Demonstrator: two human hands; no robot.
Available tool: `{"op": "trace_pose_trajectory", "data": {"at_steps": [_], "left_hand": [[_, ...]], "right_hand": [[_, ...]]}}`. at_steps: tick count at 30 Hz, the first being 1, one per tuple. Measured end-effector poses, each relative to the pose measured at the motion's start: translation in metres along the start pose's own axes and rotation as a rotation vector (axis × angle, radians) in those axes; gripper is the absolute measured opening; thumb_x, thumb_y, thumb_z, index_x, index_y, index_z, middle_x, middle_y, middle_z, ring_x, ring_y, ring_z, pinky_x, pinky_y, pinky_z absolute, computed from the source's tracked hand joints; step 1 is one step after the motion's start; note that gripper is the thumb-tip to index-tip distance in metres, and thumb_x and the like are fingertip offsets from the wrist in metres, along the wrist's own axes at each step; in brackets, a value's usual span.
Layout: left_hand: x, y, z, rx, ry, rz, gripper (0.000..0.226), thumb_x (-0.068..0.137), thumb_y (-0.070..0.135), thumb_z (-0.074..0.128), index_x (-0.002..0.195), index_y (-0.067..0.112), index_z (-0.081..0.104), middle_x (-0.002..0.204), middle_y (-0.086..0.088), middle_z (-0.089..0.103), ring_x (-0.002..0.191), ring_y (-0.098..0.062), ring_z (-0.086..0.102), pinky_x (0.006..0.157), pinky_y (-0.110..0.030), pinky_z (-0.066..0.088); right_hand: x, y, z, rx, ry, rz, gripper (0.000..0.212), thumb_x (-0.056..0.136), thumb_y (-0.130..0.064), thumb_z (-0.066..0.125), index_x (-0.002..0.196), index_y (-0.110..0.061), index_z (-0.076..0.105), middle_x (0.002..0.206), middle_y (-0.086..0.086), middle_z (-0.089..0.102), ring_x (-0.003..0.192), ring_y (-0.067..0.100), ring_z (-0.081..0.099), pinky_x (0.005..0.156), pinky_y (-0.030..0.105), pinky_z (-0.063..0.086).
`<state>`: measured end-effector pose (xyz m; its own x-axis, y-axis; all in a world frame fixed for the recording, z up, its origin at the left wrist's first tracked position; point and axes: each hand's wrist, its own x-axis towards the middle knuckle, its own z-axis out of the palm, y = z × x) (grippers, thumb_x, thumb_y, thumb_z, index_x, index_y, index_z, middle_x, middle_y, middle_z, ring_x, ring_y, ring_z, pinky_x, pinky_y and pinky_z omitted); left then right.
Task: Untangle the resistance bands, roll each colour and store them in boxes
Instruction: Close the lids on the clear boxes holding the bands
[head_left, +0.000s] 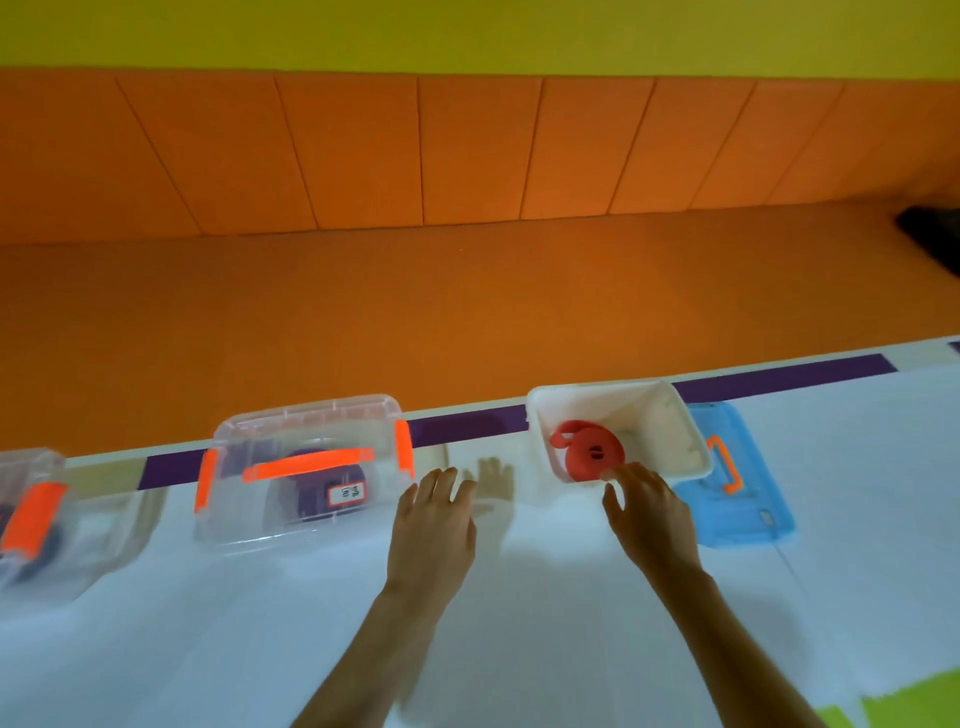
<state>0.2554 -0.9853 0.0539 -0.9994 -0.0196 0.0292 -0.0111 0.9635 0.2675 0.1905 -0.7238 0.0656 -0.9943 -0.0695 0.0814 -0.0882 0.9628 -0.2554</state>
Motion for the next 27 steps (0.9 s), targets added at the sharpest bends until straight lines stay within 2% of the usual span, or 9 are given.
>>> {"op": "trace_pose_trajectory", "data": {"at_steps": [7, 11, 13, 16, 18, 20, 23, 25, 27], "left_hand": [[0.03, 0.101, 0.036, -0.001, -0.082, -0.094, 0.054, 0.102, 0.02, 0.062, 0.155, 0.02, 0.052, 0.163, -0.008, 0.047, 0.153, -0.029, 0.041, 0.125, -0.044, 0.036], [0.039, 0.133, 0.062, 0.031, -0.122, -0.14, 0.062, 0.107, 0.026, 0.051, 0.166, 0.025, 0.031, 0.173, -0.007, 0.027, 0.161, -0.027, 0.023, 0.131, -0.044, 0.024], [0.041, 0.143, 0.072, 0.052, -0.153, -0.157, 0.066, 0.108, 0.028, 0.049, 0.168, 0.026, 0.022, 0.175, -0.007, 0.021, 0.162, -0.026, 0.019, 0.131, -0.043, 0.022], [0.041, 0.152, 0.083, 0.058, -0.171, -0.187, 0.069, 0.106, 0.024, 0.051, 0.169, 0.022, 0.022, 0.175, -0.011, 0.021, 0.162, -0.027, 0.02, 0.132, -0.043, 0.019], [0.04, 0.153, 0.087, 0.045, -0.151, -0.207, 0.067, 0.104, 0.019, 0.056, 0.166, 0.015, 0.03, 0.174, -0.014, 0.023, 0.162, -0.029, 0.024, 0.132, -0.043, 0.017], [0.039, 0.15, 0.09, 0.048, -0.148, -0.221, 0.065, 0.106, 0.019, 0.051, 0.167, 0.014, 0.027, 0.176, -0.011, 0.016, 0.163, -0.026, 0.018, 0.133, -0.039, 0.007], [0.037, 0.148, 0.093, 0.041, -0.153, -0.24, 0.065, 0.109, 0.022, 0.043, 0.169, 0.017, 0.019, 0.178, -0.004, 0.006, 0.164, -0.019, 0.011, 0.129, -0.031, -0.006], [0.037, 0.148, 0.095, 0.044, -0.16, -0.242, 0.068, 0.109, 0.023, 0.043, 0.17, 0.016, 0.013, 0.178, -0.002, 0.005, 0.164, -0.016, 0.009, 0.129, -0.029, -0.005], [0.037, 0.146, 0.094, 0.017, -0.153, -0.252, 0.072, 0.109, 0.023, 0.045, 0.169, 0.014, 0.007, 0.178, -0.001, 0.008, 0.164, -0.015, 0.009, 0.13, -0.028, -0.003]], "right_hand": [[0.052, 0.132, 0.002, 0.077, -0.053, 0.094, 0.016, 0.097, -0.012, 0.065, 0.108, -0.016, 0.076, 0.111, 0.006, 0.076, 0.099, 0.033, 0.071, 0.073, 0.041, 0.057], [0.074, 0.19, 0.005, 0.153, -0.103, 0.193, 0.021, 0.099, -0.013, 0.062, 0.117, -0.019, 0.073, 0.148, 0.009, 0.06, 0.125, 0.035, 0.062, 0.086, 0.047, 0.057], [0.084, 0.214, 0.009, 0.17, -0.129, 0.217, 0.024, 0.1, -0.015, 0.061, 0.122, -0.019, 0.07, 0.151, 0.009, 0.057, 0.124, 0.036, 0.062, 0.09, 0.048, 0.055], [0.097, 0.244, 0.018, 0.187, -0.175, 0.263, 0.037, 0.099, -0.018, 0.061, 0.136, -0.022, 0.063, 0.14, 0.01, 0.06, 0.12, 0.036, 0.063, 0.091, 0.048, 0.055], [0.104, 0.258, 0.027, 0.163, -0.275, 0.328, 0.052, 0.099, -0.022, 0.062, 0.15, -0.025, 0.05, 0.142, 0.011, 0.055, 0.124, 0.037, 0.059, 0.095, 0.05, 0.052], [0.108, 0.268, 0.039, 0.138, -0.385, 0.407, 0.06, 0.099, -0.026, 0.063, 0.155, -0.018, 0.041, 0.147, 0.015, 0.049, 0.128, 0.042, 0.056, 0.1, 0.053, 0.049], [0.111, 0.278, 0.06, 0.139, -0.417, 0.461, 0.046, 0.099, -0.024, 0.059, 0.141, -0.006, 0.052, 0.138, 0.022, 0.057, 0.12, 0.047, 0.061, 0.096, 0.053, 0.05], [0.11, 0.279, 0.068, 0.187, -0.363, 0.523, 0.028, 0.1, -0.022, 0.054, 0.121, -0.006, 0.066, 0.123, 0.022, 0.067, 0.109, 0.046, 0.066, 0.09, 0.051, 0.054], [0.105, 0.281, 0.072, 0.263, -0.288, 0.607, 0.025, 0.102, -0.022, 0.051, 0.108, -0.008, 0.071, 0.112, 0.023, 0.071, 0.102, 0.046, 0.067, 0.086, 0.05, 0.055]]}}
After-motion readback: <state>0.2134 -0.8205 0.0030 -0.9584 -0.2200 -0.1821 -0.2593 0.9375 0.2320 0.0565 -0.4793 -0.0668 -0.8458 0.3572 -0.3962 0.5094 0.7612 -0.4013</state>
